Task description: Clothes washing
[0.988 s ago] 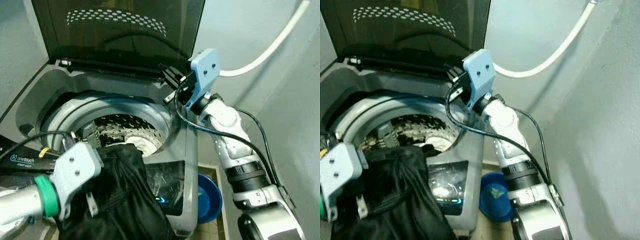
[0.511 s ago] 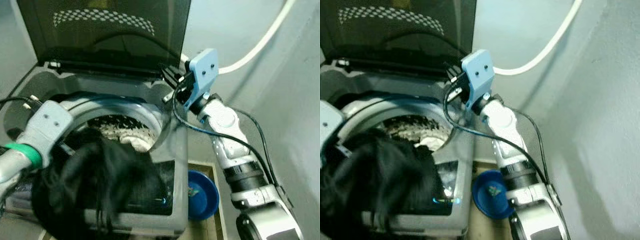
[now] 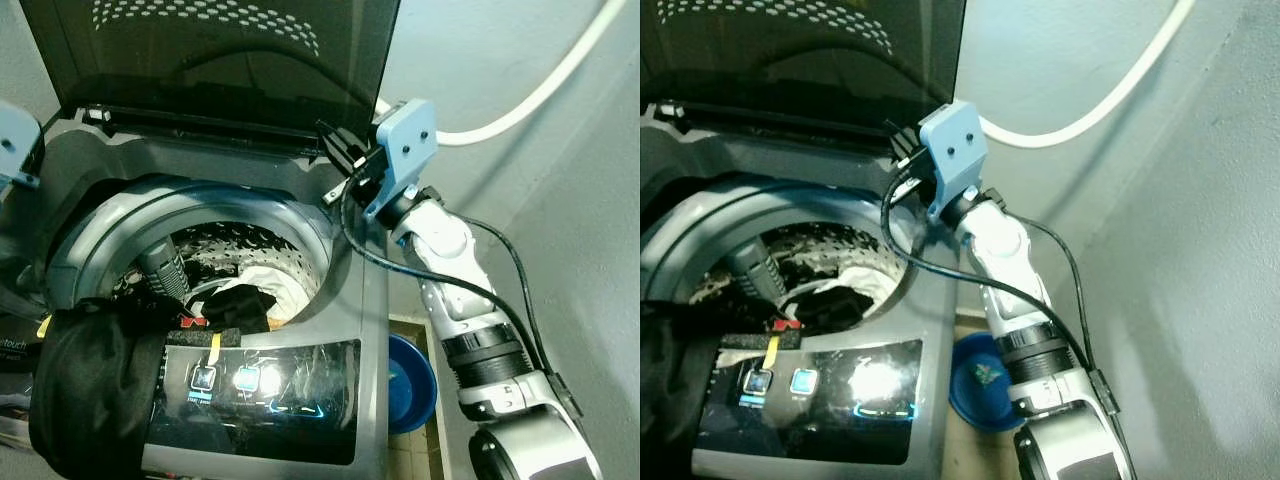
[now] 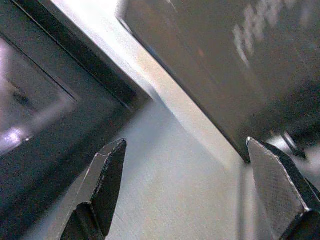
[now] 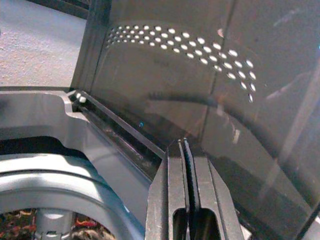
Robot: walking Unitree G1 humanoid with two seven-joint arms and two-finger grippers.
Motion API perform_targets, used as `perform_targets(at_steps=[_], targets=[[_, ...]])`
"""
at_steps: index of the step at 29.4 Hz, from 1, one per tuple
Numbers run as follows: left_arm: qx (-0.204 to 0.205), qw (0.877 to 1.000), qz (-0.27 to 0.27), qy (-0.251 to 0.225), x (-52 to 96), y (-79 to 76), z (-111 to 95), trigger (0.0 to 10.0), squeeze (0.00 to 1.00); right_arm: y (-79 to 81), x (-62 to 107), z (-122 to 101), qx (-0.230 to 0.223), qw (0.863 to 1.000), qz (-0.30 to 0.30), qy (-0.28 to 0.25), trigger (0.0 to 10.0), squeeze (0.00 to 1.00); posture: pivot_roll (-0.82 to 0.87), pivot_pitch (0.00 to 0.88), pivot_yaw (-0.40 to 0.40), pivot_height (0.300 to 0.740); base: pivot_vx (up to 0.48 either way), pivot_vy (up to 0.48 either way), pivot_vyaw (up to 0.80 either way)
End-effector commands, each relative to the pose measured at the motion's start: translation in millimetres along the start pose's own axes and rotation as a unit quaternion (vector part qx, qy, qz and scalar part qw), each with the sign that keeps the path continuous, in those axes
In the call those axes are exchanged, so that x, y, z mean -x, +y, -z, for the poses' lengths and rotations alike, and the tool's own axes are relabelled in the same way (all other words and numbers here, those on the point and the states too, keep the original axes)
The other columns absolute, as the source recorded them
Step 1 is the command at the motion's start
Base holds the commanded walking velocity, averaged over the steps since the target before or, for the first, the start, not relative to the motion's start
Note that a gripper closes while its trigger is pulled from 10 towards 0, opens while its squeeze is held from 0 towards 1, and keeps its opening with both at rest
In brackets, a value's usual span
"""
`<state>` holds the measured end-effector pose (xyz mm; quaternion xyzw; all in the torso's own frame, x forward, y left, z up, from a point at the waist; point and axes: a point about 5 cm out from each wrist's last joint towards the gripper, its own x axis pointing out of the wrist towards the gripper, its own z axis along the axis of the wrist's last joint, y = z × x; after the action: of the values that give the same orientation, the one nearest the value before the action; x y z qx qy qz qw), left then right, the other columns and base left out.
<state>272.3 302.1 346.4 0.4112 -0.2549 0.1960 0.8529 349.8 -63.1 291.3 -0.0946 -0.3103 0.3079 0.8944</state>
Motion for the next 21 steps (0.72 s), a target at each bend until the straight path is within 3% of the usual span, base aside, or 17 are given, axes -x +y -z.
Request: perform_targets(at_steps=[1,3,4,6,7,8,9,10,11,12,13,14,16,17,19,20,21], targets=[[-0.016,0.999,-0.018,-0.041,-3.0,5.3,-12.7,10.0,0.00,2.7,0.8,-4.0,0.009,1.000,0.003,-0.016,10.0,0.00,0.24,0.065,-0.033,0.740,0.000,0.000,0.00],[-0.013,0.998,-0.021,-0.060,-6.1,7.2,-20.6,10.0,0.00,2.3,0.6,-6.2,0.014,1.000,0.011,-0.022,10.0,0.00,0.24,0.065,-0.033,0.740,0.000,0.000,0.00],[0.021,0.997,-0.009,-0.079,-10.1,5.3,-30.9,10.0,0.00,1.0,0.4,-9.2,0.021,0.999,0.022,-0.030,10.0,0.00,0.24,0.059,-0.032,0.740,0.000,0.000,0.00],[0.021,0.997,-0.009,-0.079,-10.1,5.3,-30.9,10.0,0.00,1.0,0.4,-9.2,0.021,0.999,0.022,-0.030,10.0,0.00,0.24,0.059,-0.032,0.740,0.000,0.000,0.00],[0.094,0.990,0.066,-0.086,-9.2,-7.9,-44.6,10.0,0.00,-1.5,0.7,-12.7,0.029,0.998,0.034,-0.037,10.0,0.00,0.24,0.059,-0.032,0.740,0.000,0.000,0.00],[0.094,0.990,0.066,-0.086,-9.2,-7.9,-44.6,10.0,0.00,-1.5,0.7,-12.7,0.029,0.998,0.034,-0.037,10.0,0.00,0.24,0.059,-0.032,0.740,0.000,0.000,0.00],[0.143,0.976,0.131,-0.100,-6.6,-19.0,-55.6,10.0,0.00,-3.5,1.2,-15.0,0.035,0.998,0.043,-0.042,10.0,0.00,0.24,0.059,-0.032,0.740,0.000,0.000,0.00],[0.201,0.930,0.292,-0.100,15.1,-39.4,-68.0,10.0,0.00,-6.2,4.2,-16.4,0.042,0.997,0.048,-0.041,10.0,0.00,0.24,0.057,-0.020,0.740,0.000,0.000,0.00],[0.201,0.930,0.292,-0.100,15.1,-39.4,-68.0,10.0,0.00,-6.2,4.2,-16.4,0.042,0.997,0.048,-0.041,10.0,0.00,0.24,0.057,-0.020,0.740,0.000,0.000,0.00],[0.208,0.915,0.333,-0.095,23.9,-43.5,-69.2,10.0,0.00,-6.6,5.5,-16.2,0.042,0.997,0.046,-0.039,10.0,0.00,0.24,0.057,-0.020,0.740,0.000,0.000,0.00],[0.208,0.915,0.333,-0.095,23.9,-43.5,-69.2,10.0,0.00,-6.6,5.5,-16.2,0.042,0.997,0.046,-0.039,10.0,0.00,0.24,0.057,-0.020,0.740,0.000,0.000,0.00],[0.213,0.896,0.379,-0.087,37.9,-47.5,-69.6,10.0,0.00,-6.4,7.4,-15.3,0.042,0.998,0.040,-0.035,10.0,0.00,0.24,0.058,-0.016,0.740,0.000,0.000,0.00],[0.213,0.896,0.379,-0.087,37.9,-47.5,-69.6,10.0,0.00,-6.4,7.4,-15.3,0.042,0.998,0.040,-0.035,10.0,0.00,0.24,0.058,-0.016,0.740,0.000,0.000,0.00],[0.224,0.885,0.404,-0.063,55.0,-52.5,-66.9,10.0,0.00,-8.0,10.5,-13.7,0.042,0.998,0.043,-0.029,10.0,0.00,0.25,0.065,-0.014,0.740,0.000,0.000,0.00],[0.224,0.885,0.404,-0.063,55.0,-52.5,-66.9,10.0,0.00,-8.0,10.5,-13.7,0.042,0.998,0.043,-0.029,10.0,0.00,0.25,0.065,-0.014,0.740,0.000,0.000,0.00],[0.230,0.879,0.416,-0.045,66.3,-55.5,-65.2,10.0,0.00,-9.2,12.6,-12.6,0.041,0.998,0.047,-0.026,10.0,0.00,0.25,0.065,-0.014,0.740,0.000,0.000,0.00],[0.230,0.879,0.416,-0.045,66.3,-55.5,-65.2,10.0,0.00,-9.2,12.6,-12.6,0.041,0.998,0.047,-0.026,10.0,0.00,0.25,0.065,-0.014,0.740,0.000,0.000,0.00]])
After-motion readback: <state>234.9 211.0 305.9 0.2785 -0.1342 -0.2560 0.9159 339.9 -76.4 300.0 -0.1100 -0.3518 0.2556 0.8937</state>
